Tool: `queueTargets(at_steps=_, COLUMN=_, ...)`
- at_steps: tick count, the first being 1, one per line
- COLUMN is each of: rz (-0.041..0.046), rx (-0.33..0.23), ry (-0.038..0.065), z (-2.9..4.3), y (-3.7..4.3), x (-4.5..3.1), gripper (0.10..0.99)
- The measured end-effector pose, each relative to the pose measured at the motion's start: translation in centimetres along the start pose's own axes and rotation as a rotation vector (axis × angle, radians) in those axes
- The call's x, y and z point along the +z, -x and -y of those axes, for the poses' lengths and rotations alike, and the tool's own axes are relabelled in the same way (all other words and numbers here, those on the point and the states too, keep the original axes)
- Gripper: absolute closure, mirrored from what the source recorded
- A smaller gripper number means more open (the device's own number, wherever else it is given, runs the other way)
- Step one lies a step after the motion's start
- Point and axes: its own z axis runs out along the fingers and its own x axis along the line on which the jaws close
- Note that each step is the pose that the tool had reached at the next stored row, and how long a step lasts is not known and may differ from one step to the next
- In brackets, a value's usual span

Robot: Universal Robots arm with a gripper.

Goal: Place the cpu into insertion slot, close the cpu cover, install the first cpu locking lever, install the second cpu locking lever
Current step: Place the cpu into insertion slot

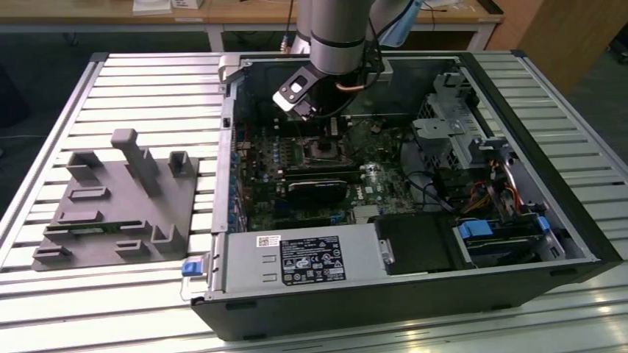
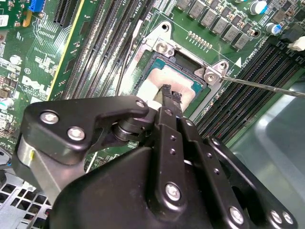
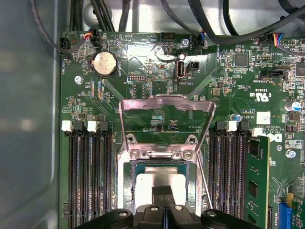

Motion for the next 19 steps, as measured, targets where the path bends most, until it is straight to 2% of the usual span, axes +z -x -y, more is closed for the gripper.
queueTargets(at_steps=1, rz=0.0002, rx=0.0, ry=0.002, z=0.02, y=0.0, x=-0.01, gripper=0.98)
queueTargets(at_steps=4, rz=0.0, rx=0.001, ry=0.026, z=0.23, y=0.0, x=0.02, gripper=0.98)
queueTargets(at_steps=5, rz=-0.0002, rx=0.001, ry=0.028, z=0.26, y=0.0, x=0.03, gripper=0.98)
queueTargets(at_steps=19, rz=0.0007, rx=0.001, ry=0.028, z=0.31, y=0.0, x=0.64, gripper=0.98)
